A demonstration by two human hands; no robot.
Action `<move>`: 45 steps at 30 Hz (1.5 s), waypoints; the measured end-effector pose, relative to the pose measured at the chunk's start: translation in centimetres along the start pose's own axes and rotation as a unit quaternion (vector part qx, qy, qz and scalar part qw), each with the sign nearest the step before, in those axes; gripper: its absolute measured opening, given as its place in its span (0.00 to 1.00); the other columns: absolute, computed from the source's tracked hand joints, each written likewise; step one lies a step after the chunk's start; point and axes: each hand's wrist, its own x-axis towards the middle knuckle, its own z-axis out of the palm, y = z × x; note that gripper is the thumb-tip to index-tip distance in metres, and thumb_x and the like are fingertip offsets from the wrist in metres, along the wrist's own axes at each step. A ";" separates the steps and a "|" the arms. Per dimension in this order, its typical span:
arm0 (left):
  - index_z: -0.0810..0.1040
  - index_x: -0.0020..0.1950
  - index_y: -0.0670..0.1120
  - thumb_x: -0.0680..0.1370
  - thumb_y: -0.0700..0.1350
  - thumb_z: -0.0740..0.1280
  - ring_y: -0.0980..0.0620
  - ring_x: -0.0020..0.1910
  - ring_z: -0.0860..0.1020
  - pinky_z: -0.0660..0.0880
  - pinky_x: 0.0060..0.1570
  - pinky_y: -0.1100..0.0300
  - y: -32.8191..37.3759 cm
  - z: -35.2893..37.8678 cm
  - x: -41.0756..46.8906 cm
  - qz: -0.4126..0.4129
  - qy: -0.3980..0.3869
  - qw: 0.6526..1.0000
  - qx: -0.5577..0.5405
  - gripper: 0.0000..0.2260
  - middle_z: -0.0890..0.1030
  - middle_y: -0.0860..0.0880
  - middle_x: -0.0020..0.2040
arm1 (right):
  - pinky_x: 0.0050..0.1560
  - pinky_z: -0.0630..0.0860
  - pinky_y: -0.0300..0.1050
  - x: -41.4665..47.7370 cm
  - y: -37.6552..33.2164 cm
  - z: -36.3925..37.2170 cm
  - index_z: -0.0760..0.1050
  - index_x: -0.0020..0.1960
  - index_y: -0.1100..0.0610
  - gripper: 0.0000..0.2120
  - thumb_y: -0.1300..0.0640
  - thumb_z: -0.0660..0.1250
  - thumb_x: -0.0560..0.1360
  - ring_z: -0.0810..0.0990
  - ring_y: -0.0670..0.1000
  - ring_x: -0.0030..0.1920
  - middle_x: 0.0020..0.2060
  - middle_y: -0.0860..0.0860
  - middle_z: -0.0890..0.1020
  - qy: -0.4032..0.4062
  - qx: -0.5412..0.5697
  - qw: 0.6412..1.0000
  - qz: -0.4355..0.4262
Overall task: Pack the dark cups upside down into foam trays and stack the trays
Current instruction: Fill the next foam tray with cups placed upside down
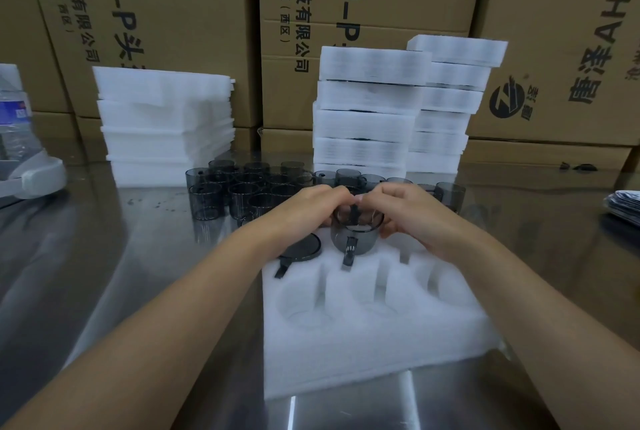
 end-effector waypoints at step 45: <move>0.81 0.57 0.50 0.80 0.37 0.61 0.55 0.57 0.77 0.70 0.57 0.64 -1.2 -0.1 0.4 0.060 0.070 0.978 0.187 0.14 0.81 0.53 0.56 | 0.34 0.71 0.40 -0.1 -0.4 0.2 0.78 0.44 0.55 0.14 0.44 0.64 0.77 0.77 0.48 0.38 0.36 0.47 0.79 0.109 -0.165 0.980 0.030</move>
